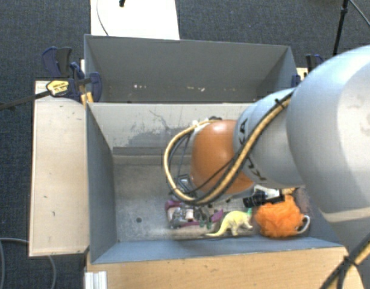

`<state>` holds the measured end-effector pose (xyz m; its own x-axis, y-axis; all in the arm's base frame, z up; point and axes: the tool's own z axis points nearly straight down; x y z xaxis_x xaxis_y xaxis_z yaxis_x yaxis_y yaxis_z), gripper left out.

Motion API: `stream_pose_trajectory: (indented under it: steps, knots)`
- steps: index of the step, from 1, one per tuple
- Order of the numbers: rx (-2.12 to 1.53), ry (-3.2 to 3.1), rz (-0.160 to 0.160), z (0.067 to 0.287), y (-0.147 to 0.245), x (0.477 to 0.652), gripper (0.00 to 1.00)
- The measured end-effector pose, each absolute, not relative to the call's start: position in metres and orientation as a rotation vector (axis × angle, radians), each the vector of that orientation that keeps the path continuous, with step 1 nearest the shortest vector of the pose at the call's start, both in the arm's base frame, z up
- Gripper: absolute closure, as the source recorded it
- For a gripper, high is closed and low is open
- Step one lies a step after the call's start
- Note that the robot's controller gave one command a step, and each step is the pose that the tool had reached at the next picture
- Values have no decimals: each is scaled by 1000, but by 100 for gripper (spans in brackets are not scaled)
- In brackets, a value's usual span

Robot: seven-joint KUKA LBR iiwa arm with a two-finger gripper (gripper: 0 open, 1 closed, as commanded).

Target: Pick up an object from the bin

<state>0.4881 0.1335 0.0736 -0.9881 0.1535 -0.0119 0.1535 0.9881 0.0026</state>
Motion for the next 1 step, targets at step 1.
stream_pose_trajectory:
  steps: [1]
  knots:
    - [317, 3124, 0, 213, 133, 491, 100]
